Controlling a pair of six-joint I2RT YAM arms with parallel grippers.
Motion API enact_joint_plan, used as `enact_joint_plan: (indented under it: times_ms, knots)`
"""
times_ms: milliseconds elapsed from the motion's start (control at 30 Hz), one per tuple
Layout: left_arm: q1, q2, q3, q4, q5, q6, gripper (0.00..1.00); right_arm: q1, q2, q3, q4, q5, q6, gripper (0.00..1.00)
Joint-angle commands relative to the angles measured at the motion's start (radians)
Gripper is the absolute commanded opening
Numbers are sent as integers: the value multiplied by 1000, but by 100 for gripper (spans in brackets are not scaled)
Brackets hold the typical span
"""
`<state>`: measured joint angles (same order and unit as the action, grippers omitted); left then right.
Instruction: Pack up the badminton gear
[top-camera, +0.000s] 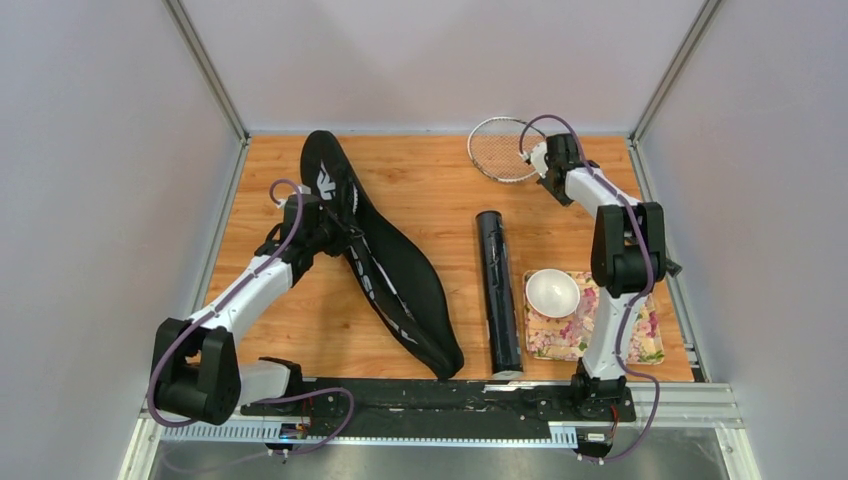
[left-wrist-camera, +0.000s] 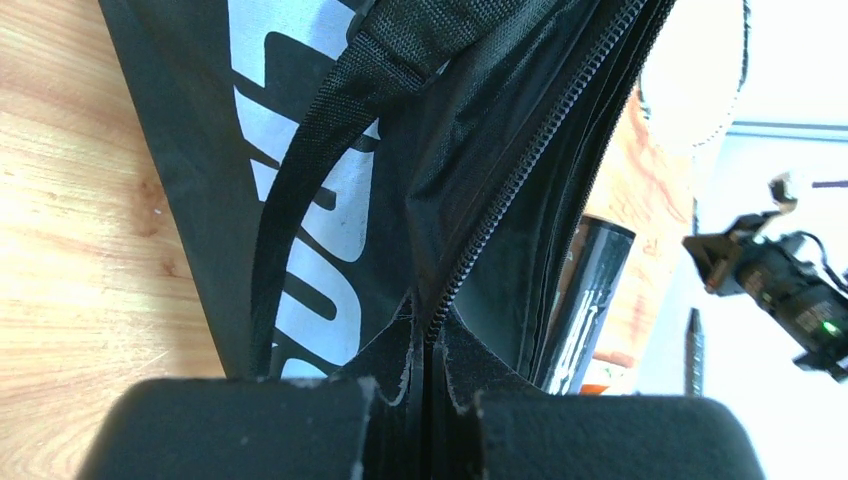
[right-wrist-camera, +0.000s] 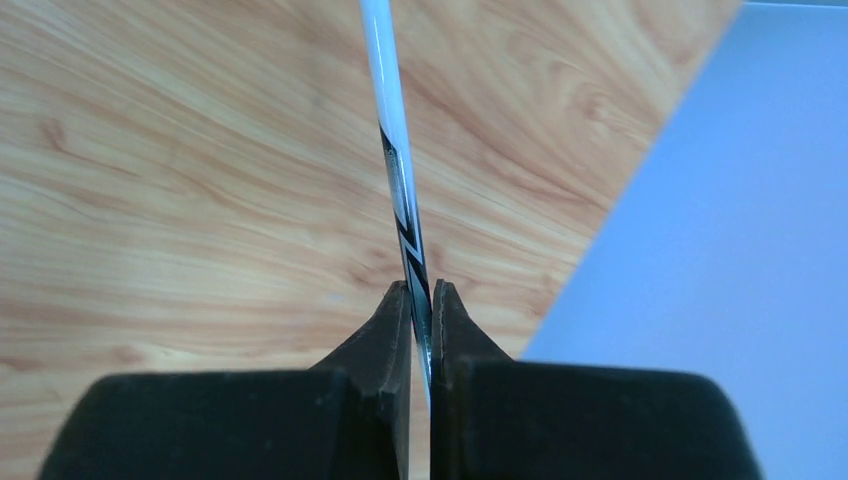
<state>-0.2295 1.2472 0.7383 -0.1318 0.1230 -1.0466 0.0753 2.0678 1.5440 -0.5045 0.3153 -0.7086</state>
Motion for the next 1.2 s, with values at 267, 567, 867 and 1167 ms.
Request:
enact_joint_plan:
  times_ms: [267,567,867,1167]
  knots:
    - [1,14,56,3,-86,-13,0,161,-363,-70,0,275,69,0]
    - [2,55,107,-45,-145,8,0,478,-592,-229,-48,334,125,0]
    - [2,54,154,-92,-164,33,0,762,-695,-424,12,418,67,0]
    - [2,40,180,-123,-155,34,0,977,-753,-577,219,612,-90,0]
